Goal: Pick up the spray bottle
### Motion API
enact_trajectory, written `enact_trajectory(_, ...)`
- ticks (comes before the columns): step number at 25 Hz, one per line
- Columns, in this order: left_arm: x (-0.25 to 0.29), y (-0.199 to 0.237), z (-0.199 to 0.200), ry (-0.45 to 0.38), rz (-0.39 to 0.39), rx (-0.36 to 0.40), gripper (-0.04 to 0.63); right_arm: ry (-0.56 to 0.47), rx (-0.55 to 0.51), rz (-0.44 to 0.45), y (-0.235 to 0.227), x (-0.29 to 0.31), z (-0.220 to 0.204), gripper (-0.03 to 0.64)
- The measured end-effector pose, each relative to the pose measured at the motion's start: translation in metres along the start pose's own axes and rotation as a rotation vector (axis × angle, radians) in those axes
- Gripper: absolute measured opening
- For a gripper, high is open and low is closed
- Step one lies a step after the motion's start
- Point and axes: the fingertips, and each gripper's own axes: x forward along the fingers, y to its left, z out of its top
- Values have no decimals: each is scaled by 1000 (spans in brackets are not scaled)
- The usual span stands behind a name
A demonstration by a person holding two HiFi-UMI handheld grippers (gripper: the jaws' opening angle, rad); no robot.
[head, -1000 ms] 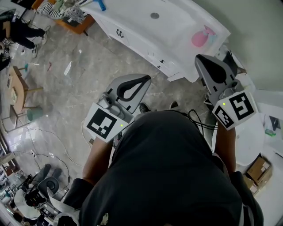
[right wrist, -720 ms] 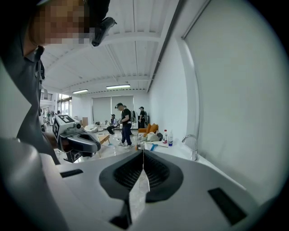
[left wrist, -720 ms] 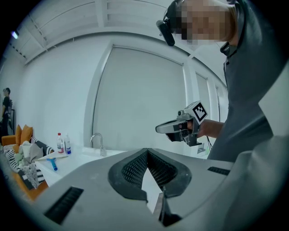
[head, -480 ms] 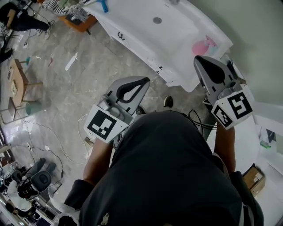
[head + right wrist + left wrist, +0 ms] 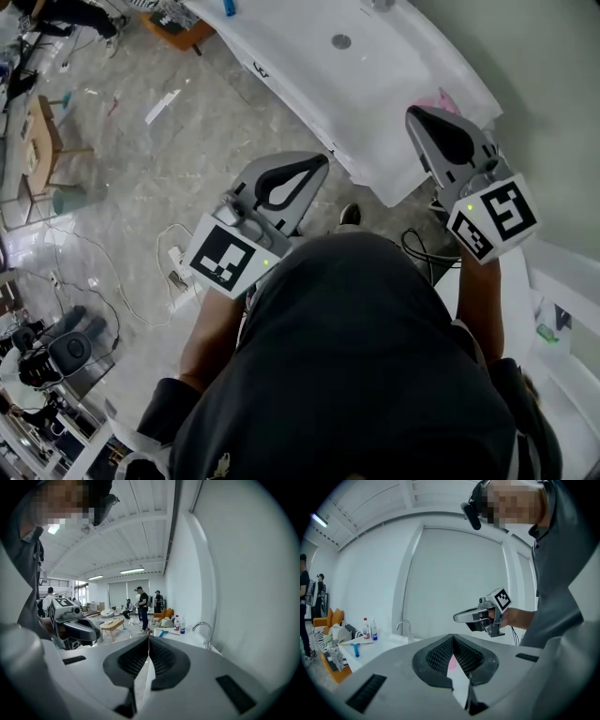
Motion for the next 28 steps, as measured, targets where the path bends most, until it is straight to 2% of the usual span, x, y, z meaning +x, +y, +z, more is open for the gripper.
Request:
enact_trajectory(8,3,0,-3,31,43,-8,5,4,10,42,-6,0,-4,9)
enact_trajectory(22,21,-12,-10,46,64,-11,5,22,31,73,-19,-4,-25,9)
enact_trajectory(25,23,-13,-25,46,46,-20,5,50,28,68,-17,7,-37,9)
enact_trajectory(28,18,-17,-40,66,-10,-61,5,41,38,39,-11,13,-35,9)
